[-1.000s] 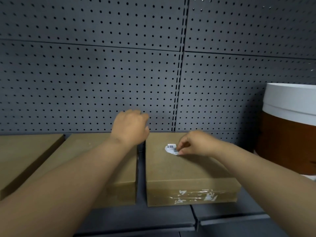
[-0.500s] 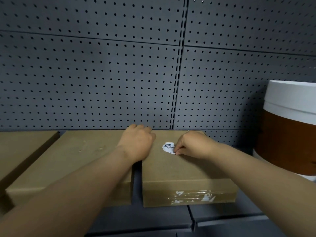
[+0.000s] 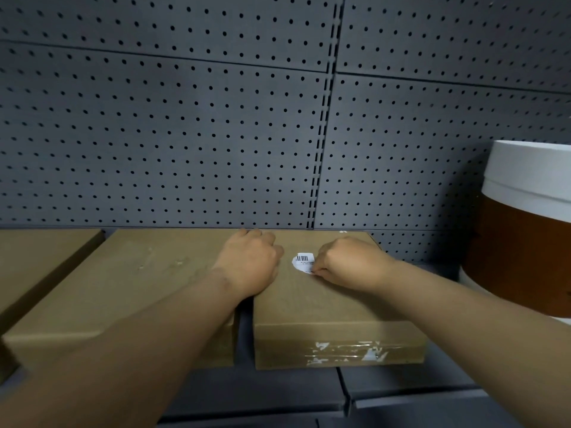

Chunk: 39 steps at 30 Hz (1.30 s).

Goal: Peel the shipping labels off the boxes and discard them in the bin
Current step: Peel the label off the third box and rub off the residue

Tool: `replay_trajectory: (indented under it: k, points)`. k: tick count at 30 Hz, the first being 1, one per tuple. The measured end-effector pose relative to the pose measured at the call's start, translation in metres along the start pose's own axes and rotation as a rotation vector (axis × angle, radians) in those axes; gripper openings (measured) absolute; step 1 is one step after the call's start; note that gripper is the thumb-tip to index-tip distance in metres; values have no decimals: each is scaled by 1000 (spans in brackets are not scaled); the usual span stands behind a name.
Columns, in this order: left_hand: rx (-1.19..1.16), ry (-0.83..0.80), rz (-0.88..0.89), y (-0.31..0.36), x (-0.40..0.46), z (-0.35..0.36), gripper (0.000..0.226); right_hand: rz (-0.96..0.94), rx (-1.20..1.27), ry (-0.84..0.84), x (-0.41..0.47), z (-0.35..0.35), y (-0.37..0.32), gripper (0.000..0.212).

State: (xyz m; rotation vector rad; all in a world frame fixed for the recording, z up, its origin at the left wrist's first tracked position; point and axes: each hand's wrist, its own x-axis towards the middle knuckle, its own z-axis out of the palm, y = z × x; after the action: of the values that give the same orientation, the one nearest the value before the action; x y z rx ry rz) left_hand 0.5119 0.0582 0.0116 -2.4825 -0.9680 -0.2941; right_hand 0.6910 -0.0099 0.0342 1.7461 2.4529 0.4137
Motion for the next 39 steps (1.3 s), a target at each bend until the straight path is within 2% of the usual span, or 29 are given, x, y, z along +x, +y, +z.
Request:
replay_trajectory:
  k: [4,8,11,12,15,25,29,31,33,34,36,39]
  points:
    - [-22,41,-2,-1,-3,3,28,33,16,49,-1,2,-4,29]
    - [-14,46,-25,0,-5,5,29,159,166,92,4,3,2,21]
    - [15,71,3,1,-7,-2,17,229,290,76,8,4,10,16]
    - [44,87,15,2,-8,-3,12,222,331,61,9,4,12,15]
    - [53,120,29,4,-8,-5,16,158,415,4,9,3,14,23]
    - [137,135,46,6,-9,-8,15,82,283,74,11,4,4,17]
    - [128,127,60,7,-8,-8,14,74,358,-28,14,-1,5,17]
    - [121,127,72,7,-8,-6,5,333,461,92,24,-11,27,19]
    - [116,68,55,7,-8,3,18,674,514,333,34,-28,62,23]
    - [117,61,42,6,-8,5,23,754,529,421,37,-35,75,25]
    - [119,53,24,6,-9,5,24,738,540,484,39,-40,84,22]
    - [49,81,-10,6,-9,3,21,573,522,438,34,-36,69,18]
